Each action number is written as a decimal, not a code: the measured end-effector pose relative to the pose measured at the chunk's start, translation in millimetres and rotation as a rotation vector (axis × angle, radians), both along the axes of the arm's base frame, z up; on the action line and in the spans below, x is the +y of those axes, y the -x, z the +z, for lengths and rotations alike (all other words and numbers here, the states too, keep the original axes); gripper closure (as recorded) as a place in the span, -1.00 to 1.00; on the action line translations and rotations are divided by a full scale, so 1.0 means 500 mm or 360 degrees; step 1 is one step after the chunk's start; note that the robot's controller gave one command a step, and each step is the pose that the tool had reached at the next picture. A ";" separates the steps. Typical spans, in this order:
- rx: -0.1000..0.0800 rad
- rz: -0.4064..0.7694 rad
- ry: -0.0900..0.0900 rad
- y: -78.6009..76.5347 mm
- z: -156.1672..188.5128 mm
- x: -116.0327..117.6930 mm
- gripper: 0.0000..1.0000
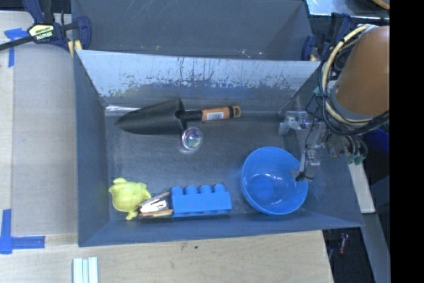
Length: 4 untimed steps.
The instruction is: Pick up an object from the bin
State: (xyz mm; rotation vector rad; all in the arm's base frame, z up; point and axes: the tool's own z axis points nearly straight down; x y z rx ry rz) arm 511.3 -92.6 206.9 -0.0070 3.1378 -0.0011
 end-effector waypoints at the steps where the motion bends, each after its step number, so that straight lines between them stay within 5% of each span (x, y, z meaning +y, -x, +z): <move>1: 0.0000 0.0000 0.0000 0.000 0.000 0.000 -1.00; 2: -0.0012 0.0726 0.0003 -0.114 -0.017 0.104 -1.00; 3: -0.0007 0.0088 0.0002 -0.014 -0.082 0.063 -1.00; 4: -0.0031 0.0240 0.0001 -0.128 -0.038 0.092 -1.00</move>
Offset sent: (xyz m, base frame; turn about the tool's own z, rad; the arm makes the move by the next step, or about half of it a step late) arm 0.0568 0.0527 -0.0093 -0.4678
